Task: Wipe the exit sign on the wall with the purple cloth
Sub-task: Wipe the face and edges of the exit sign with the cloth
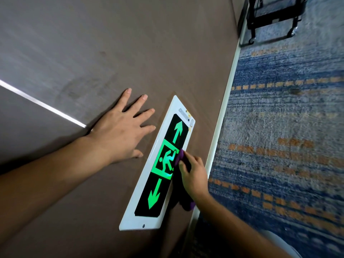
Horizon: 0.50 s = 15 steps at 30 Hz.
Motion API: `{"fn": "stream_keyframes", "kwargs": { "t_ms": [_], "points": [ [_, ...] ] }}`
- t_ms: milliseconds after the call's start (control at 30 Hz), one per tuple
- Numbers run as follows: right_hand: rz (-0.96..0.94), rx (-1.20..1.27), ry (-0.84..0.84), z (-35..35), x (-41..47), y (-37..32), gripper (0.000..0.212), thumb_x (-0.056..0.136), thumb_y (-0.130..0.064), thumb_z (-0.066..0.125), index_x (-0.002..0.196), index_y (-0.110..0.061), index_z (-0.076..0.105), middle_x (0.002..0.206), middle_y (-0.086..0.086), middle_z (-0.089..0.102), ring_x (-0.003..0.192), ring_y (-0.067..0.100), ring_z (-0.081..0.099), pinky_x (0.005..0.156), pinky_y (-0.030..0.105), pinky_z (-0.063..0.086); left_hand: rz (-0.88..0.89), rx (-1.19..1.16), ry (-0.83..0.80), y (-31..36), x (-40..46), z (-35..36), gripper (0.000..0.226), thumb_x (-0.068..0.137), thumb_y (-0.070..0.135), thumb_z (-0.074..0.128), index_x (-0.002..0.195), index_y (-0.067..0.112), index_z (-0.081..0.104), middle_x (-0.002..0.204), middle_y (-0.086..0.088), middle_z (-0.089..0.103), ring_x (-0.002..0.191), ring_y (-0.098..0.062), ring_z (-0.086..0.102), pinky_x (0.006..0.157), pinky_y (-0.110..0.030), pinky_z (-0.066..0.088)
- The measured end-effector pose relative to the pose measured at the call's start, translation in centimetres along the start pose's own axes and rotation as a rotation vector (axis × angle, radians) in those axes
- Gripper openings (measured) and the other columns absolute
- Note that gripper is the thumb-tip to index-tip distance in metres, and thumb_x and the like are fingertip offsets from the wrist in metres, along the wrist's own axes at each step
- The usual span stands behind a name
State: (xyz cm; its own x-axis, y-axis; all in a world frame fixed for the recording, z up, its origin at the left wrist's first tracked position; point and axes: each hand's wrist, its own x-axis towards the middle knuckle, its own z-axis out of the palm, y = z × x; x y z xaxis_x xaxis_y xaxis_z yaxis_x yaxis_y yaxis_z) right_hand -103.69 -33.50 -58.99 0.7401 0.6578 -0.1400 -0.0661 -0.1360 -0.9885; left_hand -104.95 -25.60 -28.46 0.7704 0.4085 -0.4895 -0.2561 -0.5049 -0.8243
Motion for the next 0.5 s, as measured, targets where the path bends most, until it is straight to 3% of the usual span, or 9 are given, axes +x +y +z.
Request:
{"fn": "stream_keyframes", "kwargs": {
  "t_ms": [167, 300, 500],
  "points": [
    [0.000, 0.016, 0.032, 0.6, -2.3, 0.5, 0.048, 0.103, -0.029, 0.060, 0.150, -0.027, 0.053, 0.125, -0.008, 0.057, 0.110, 0.010, 0.059, 0.098, 0.026, 0.052, 0.017, -0.006, -0.019, -0.1, -0.1, -0.1, 0.082, 0.089, 0.081, 0.036, 0.159, 0.042, 0.017, 0.173, -0.005, -0.006, 0.156, -0.041, -0.018, 0.119, -0.070, -0.010],
    [-0.055, -0.045, 0.037, -1.2, 2.1, -0.8, 0.044, 0.104, -0.027, 0.059, 0.148, -0.025, 0.057, 0.129, -0.001, 0.060, 0.112, 0.016, 0.060, 0.097, 0.034, 0.054, 0.033, -0.011, -0.033, -0.2, 0.0, -0.1, 0.078, 0.090, 0.079, 0.038, 0.157, 0.045, 0.021, 0.173, -0.006, -0.006, 0.155, -0.042, -0.018, 0.118, -0.071, -0.011],
    [-0.064, -0.122, 0.066, -4.3, 9.6, -3.0, 0.049, 0.102, -0.025, 0.060, 0.150, -0.032, 0.053, 0.118, -0.002, 0.058, 0.110, 0.022, 0.062, 0.090, 0.030, 0.049, 0.028, -0.035, -0.011, 0.0, 0.2, 0.0, 0.078, 0.090, 0.078, 0.041, 0.158, 0.043, 0.025, 0.173, -0.005, -0.003, 0.155, -0.042, -0.019, 0.116, -0.072, -0.012]
  ]
}}
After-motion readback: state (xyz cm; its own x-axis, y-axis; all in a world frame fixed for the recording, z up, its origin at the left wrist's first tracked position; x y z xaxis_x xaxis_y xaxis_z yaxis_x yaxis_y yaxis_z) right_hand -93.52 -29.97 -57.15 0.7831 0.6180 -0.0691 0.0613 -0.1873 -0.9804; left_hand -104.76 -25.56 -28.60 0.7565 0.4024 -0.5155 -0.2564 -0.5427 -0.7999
